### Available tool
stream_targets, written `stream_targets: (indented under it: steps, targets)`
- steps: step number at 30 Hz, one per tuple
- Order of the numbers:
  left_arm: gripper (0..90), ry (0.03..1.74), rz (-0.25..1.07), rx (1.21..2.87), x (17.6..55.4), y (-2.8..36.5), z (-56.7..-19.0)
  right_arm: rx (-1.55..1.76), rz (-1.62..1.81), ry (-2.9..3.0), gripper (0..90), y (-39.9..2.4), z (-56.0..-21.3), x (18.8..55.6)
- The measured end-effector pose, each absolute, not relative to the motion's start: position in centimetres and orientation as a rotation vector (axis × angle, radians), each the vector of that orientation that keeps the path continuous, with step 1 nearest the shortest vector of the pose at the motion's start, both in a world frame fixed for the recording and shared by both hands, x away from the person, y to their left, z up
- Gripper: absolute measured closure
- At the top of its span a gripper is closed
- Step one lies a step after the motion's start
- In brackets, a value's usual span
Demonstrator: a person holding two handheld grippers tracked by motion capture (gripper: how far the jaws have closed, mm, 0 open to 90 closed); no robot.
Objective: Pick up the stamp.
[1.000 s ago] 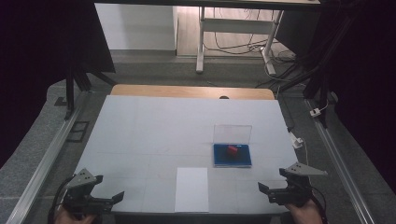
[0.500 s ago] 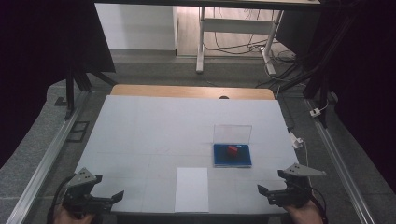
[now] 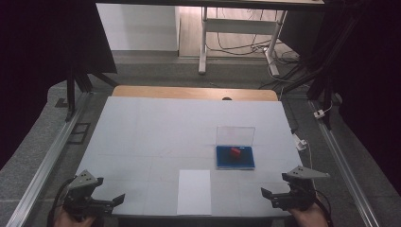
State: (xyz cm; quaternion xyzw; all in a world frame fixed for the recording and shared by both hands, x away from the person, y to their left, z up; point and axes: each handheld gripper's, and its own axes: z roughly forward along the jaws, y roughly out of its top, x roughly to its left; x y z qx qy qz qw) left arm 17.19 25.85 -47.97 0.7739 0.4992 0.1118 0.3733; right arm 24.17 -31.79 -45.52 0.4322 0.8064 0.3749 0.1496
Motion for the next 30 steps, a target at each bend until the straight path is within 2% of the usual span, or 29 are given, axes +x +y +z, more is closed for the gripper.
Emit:
stream_targets:
  steps: [30]
  targets:
    - [0.5, 1.279, 0.298, 2.021, 17.3, 25.4, -48.1, 1.082, 1.074, 2.384, 0.3, -29.2, -45.1, 25.7]
